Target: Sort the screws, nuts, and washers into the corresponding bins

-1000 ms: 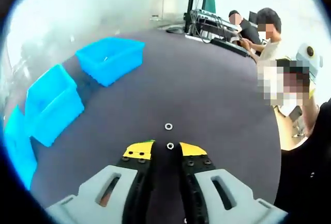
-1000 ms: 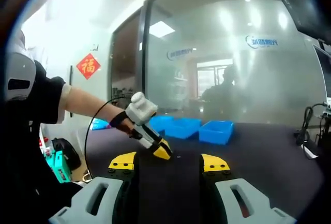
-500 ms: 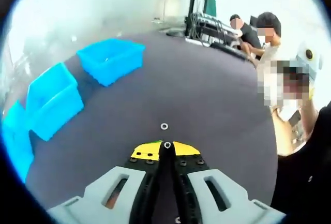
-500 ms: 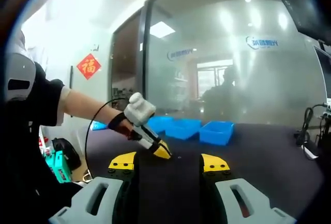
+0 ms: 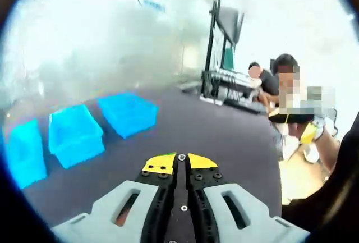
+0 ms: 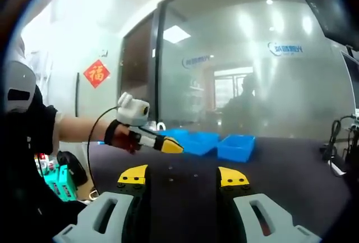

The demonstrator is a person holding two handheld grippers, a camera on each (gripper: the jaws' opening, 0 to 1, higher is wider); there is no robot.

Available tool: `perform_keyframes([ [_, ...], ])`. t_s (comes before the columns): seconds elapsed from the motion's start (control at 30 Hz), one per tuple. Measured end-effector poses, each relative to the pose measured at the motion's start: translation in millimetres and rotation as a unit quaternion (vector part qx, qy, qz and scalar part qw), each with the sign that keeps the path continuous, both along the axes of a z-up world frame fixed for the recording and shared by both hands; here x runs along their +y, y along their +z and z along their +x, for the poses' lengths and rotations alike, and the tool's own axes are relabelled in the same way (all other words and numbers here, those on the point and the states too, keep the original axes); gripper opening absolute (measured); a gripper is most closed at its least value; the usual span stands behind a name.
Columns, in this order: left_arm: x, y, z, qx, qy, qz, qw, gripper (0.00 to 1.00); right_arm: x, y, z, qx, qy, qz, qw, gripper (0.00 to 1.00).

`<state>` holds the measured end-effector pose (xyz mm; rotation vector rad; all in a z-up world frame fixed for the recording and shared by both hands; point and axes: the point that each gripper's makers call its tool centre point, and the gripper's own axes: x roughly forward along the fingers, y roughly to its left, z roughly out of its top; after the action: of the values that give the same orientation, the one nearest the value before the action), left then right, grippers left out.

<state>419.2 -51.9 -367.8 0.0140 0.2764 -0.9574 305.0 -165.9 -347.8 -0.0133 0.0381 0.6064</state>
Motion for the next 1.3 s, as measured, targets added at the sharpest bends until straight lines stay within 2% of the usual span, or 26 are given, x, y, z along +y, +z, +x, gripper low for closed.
perform_keyframes([
  [0.03,2.9,4.2,-2.2,-0.003,0.003,-0.010,0.9999,0.05,0.7,1.4,0.1,-0.001,0.000,-0.001,1.0000,0.42],
  [0.07,5.3,12.8,-5.5,0.006,0.013,-0.050,0.9986,0.05,0.9,2.8,0.3,-0.003,0.000,-0.001,1.0000,0.42],
  [0.1,8.7,16.3,-8.6,0.003,0.014,-0.058,0.9982,0.05,0.8,4.2,0.4,-0.005,0.000,-0.001,1.0000,0.42],
  [0.23,26.3,27.9,-15.0,-0.047,0.042,-0.061,0.9961,0.05,-0.1,8.1,1.1,-0.010,-0.003,0.003,0.9999,0.42],
  [0.3,38.8,36.6,-17.6,-0.074,0.070,-0.070,0.9923,0.05,-1.0,9.2,1.4,-0.011,-0.006,0.006,0.9999,0.42],
  [0.43,58.1,45.1,-28.7,-0.089,0.103,-0.101,0.9855,0.05,-0.4,8.0,2.2,-0.009,-0.007,0.011,0.9999,0.42],
  [0.63,79.1,51.2,-29.0,-0.101,0.127,-0.107,0.9809,0.05,6.6,7.6,2.5,-0.007,0.000,0.009,0.9999,0.42],
  [0.8,116.7,67.6,-0.1,-0.127,0.174,-0.094,0.9720,0.05,10.4,9.1,2.6,-0.009,0.004,0.012,0.9999,0.42],
  [0.83,126.9,70.9,8.0,-0.134,0.189,-0.090,0.9686,0.05,10.9,9.1,2.4,-0.009,0.004,0.012,0.9999,0.42],
  [0.93,148.0,75.7,29.0,-0.132,0.205,-0.096,0.9650,0.05,11.0,8.8,2.1,-0.009,0.004,0.013,0.9999,0.42],
  [1.0,165.9,74.3,48.0,-0.131,0.228,-0.090,0.9606,0.05,10.3,8.6,2.0,-0.009,0.004,0.014,0.9999,0.42],
  [1.07,187.6,72.6,70.2,-0.132,0.261,-0.084,0.9526,0.05,9.5,9.1,1.5,-0.010,0.004,0.015,0.9998,0.42],
  [1.1,193.6,71.9,78.2,-0.130,0.268,-0.087,0.9506,0.05,9.3,9.6,1.3,-0.010,0.004,0.017,0.9998,0.42],
  [1.2,207.4,67.2,100.8,-0.125,0.279,-0.086,0.9483,0.05,8.6,10.0,0.7,-0.010,0.004,0.017,0.9998,0.42],
  [1.23,218.1,62.5,110.9,-0.125,0.299,-0.069,0.9435,0.05,8.6,10.0,0.5,-0.010,0.004,0.017,0.9998,0.42],
  [1.27,212.8,62.2,107.3,-0.121,0.302,-0.068,0.9430,0.05,8.6,9.9,0.4,-0.010,0.005,0.017,0.9998,0.42],
  [1.3,215.0,59.1,116.0,-0.111,0.302,-0.071,0.9442,0.05,8.6,9.9,0.3,-0.010,0.005,0.018,0.9998,0.42],
])
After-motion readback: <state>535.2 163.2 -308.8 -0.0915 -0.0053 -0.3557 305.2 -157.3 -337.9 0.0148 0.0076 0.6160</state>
